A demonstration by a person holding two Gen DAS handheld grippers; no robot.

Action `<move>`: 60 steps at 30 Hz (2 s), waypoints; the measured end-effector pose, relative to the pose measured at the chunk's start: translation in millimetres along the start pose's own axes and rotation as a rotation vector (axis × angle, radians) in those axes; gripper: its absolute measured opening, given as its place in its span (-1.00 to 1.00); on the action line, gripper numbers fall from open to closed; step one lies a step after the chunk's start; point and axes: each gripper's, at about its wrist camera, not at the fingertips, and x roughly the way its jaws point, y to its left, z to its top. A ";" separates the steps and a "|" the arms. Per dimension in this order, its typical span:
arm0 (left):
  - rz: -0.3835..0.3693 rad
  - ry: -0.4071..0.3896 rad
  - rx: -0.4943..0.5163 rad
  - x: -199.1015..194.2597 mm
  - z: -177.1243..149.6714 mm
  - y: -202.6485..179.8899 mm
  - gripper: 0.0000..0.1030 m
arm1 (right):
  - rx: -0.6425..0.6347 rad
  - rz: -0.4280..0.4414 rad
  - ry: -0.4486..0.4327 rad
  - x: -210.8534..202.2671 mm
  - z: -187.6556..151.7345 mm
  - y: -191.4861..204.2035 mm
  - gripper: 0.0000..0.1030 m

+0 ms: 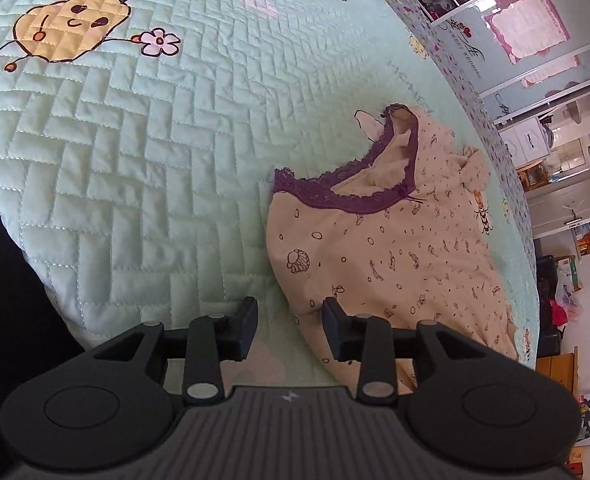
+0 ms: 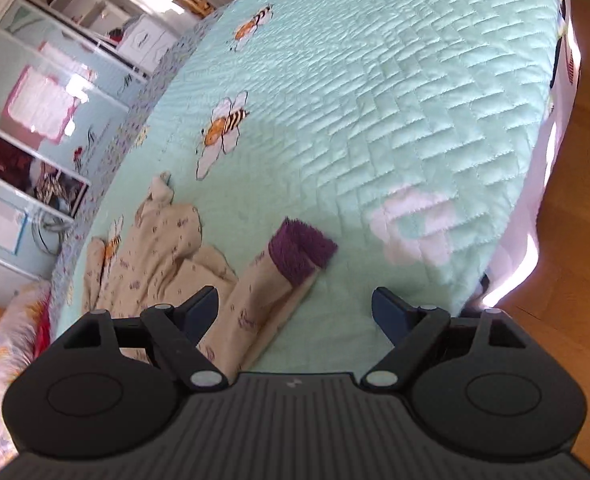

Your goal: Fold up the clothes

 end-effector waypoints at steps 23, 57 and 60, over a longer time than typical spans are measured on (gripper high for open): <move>-0.006 -0.003 0.006 -5.5 0.2 -0.8 -0.23 | -0.287 0.062 0.143 50.8 13.7 86.4 0.48; -0.130 0.074 -0.010 16.5 13.6 -2.3 -0.61 | -0.182 -0.012 0.023 23.9 34.6 37.7 -0.09; -0.124 0.077 -0.025 26.7 8.5 3.0 -0.16 | -0.070 0.006 0.108 9.4 21.3 10.9 -0.08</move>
